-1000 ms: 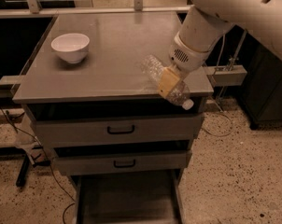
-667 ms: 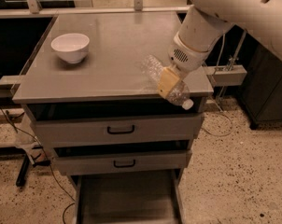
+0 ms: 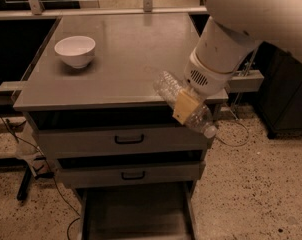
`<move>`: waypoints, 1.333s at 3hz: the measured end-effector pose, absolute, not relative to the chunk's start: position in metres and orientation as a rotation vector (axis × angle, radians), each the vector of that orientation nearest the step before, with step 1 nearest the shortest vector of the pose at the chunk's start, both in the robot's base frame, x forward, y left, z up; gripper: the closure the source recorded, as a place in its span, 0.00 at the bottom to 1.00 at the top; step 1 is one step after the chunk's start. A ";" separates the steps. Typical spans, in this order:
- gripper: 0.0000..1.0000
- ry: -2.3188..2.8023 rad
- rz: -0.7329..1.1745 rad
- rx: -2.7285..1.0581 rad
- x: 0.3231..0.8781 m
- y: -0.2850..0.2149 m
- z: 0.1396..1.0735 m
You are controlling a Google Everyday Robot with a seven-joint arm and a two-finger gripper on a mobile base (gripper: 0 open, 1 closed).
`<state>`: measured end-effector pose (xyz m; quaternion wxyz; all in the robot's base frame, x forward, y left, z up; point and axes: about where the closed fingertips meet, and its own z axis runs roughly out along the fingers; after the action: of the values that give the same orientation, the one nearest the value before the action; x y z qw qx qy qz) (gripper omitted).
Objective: Place water bottle into bottom drawer
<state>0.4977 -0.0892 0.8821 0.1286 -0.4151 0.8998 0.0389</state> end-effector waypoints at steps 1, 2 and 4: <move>1.00 2.720 0.165 -1.184 0.448 -0.088 0.848; 1.00 2.721 0.165 -1.184 0.448 -0.088 0.848; 1.00 2.861 0.438 -1.067 0.390 -0.068 0.750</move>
Offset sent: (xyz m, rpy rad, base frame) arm -0.0373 0.0018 -0.0212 0.0032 0.0630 -0.0306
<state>0.3904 -0.0676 0.7497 0.0285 -0.3459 0.9270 0.1418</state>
